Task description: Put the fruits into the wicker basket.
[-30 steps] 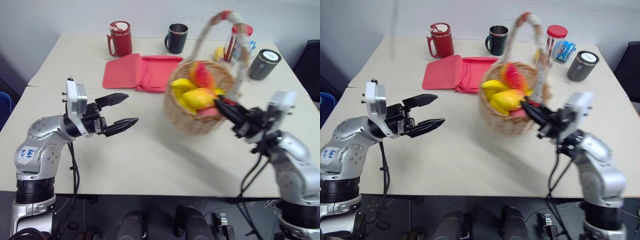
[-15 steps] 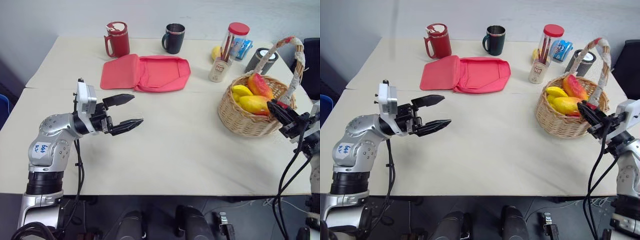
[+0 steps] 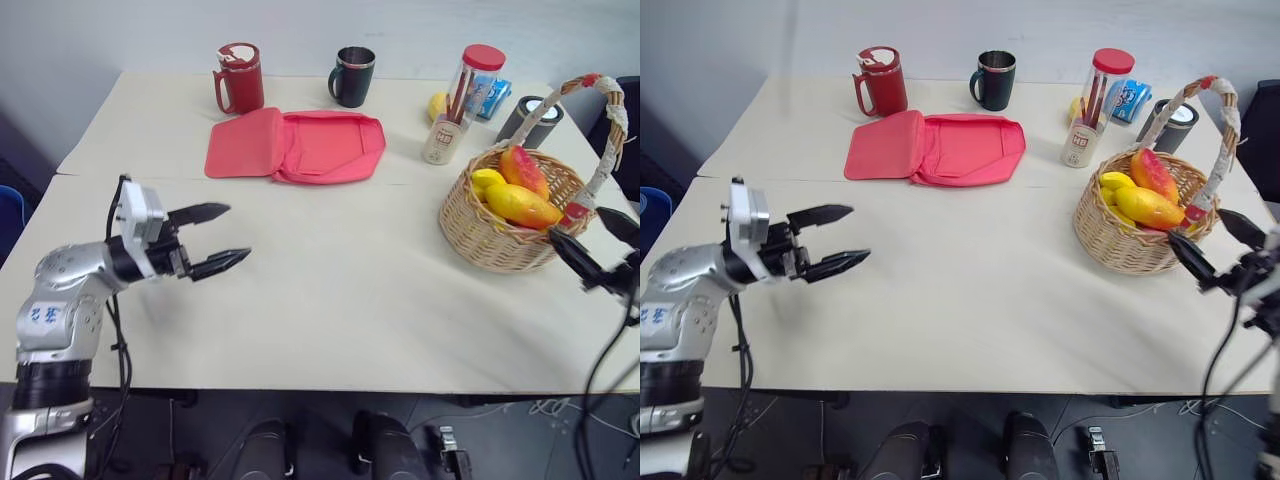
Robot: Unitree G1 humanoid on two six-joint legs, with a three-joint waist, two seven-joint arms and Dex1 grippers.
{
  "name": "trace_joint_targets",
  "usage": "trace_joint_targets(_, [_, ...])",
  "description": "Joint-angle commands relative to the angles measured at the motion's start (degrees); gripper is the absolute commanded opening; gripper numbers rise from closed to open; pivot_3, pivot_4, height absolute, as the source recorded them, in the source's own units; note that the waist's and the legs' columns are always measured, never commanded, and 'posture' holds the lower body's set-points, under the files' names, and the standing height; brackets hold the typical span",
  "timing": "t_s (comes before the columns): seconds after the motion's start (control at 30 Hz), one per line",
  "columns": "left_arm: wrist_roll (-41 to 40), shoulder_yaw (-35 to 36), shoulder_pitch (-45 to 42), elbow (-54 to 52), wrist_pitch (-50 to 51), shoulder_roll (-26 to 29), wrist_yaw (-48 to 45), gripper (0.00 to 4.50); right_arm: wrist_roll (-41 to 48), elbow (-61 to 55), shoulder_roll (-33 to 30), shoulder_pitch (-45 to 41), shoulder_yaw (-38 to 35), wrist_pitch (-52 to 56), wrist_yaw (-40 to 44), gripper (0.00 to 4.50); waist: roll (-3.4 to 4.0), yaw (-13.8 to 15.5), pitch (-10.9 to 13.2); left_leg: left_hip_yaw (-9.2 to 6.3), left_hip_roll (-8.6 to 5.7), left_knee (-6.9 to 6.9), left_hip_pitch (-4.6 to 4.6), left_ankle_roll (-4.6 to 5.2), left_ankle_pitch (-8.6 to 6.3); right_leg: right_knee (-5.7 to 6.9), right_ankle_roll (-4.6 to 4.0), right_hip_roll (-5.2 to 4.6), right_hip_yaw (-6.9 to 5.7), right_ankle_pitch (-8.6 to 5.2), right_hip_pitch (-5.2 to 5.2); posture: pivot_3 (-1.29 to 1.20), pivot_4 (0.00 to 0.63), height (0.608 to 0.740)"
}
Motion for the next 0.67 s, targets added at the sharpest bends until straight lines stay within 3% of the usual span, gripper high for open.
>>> trace_joint_targets(0.03, [3.46,2.15,3.34,2.91,-4.00,0.85,1.20,4.50,-0.38,-0.41,-5.17,2.31,-4.29,-1.97,5.50,4.45,0.00,-0.03,0.00,0.01,0.00,0.00,0.05,0.00,0.00,0.00,0.00,0.00,0.01,0.00,0.03,0.00,0.150,0.740])
trace_joint_targets(0.2, [7.37,3.98,7.58,2.15,-8.99,1.04,4.24,4.50,-5.62,0.42,-10.91,11.37,0.16,-11.84,22.71,4.45,-0.01,-0.04,0.00,0.04,0.03,-0.17,0.28,0.00,-0.02,-0.22,-0.02,-0.02,0.09,-0.01,0.13,0.00,0.150,0.740])
trace_joint_targets(0.43, [9.43,9.17,20.35,-4.38,-11.80,1.17,6.44,4.50,-4.59,-8.03,-0.09,7.91,14.89,-14.76,23.13,4.45,-0.03,-0.45,-0.01,0.29,0.05,-0.59,0.63,-0.04,-0.02,-0.42,0.00,-0.08,0.13,0.01,0.28,0.00,0.150,0.740])
trace_joint_targets(0.6, [10.52,7.82,23.61,-7.61,-13.44,-1.29,8.92,4.50,-7.82,-5.97,6.69,-0.35,24.15,-17.60,21.40,4.45,0.03,-0.03,0.02,0.34,0.03,-0.59,0.78,-0.06,-0.04,-0.46,-0.07,-0.17,0.25,0.03,0.32,0.00,0.150,0.740])
trace_joint_targets(0.67, [7.11,8.20,24.92,-10.06,-11.67,-2.70,8.47,4.50,-9.12,-3.47,8.58,-3.69,26.48,-18.99,21.08,4.45,0.03,-0.02,0.02,0.33,0.01,-0.59,0.78,-0.07,-0.04,-0.44,-0.08,-0.21,0.25,0.05,0.30,0.00,0.150,0.740])
